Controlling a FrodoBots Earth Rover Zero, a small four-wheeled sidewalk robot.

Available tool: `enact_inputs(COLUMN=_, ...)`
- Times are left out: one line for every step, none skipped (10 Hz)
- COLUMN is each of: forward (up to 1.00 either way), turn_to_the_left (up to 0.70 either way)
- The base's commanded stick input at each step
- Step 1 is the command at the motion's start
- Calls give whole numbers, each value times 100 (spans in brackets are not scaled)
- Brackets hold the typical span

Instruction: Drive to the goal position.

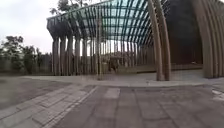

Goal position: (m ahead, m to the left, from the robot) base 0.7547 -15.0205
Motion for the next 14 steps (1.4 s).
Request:
enact_inputs(forward=100, turn_to_the_left=-33)
enact_inputs(forward=100, turn_to_the_left=-33)
enact_inputs(forward=100, turn_to_the_left=-33)
enact_inputs(forward=100, turn_to_the_left=-33)
enact_inputs(forward=100, turn_to_the_left=-33)
enact_inputs(forward=100, turn_to_the_left=-11)
enact_inputs(forward=100, turn_to_the_left=7)
enact_inputs(forward=100, turn_to_the_left=7)
enact_inputs(forward=100, turn_to_the_left=7)
enact_inputs(forward=100, turn_to_the_left=7)
enact_inputs(forward=100, turn_to_the_left=-32)
enact_inputs(forward=100, turn_to_the_left=-33)
enact_inputs(forward=100, turn_to_the_left=-5)
enact_inputs(forward=100, turn_to_the_left=7)
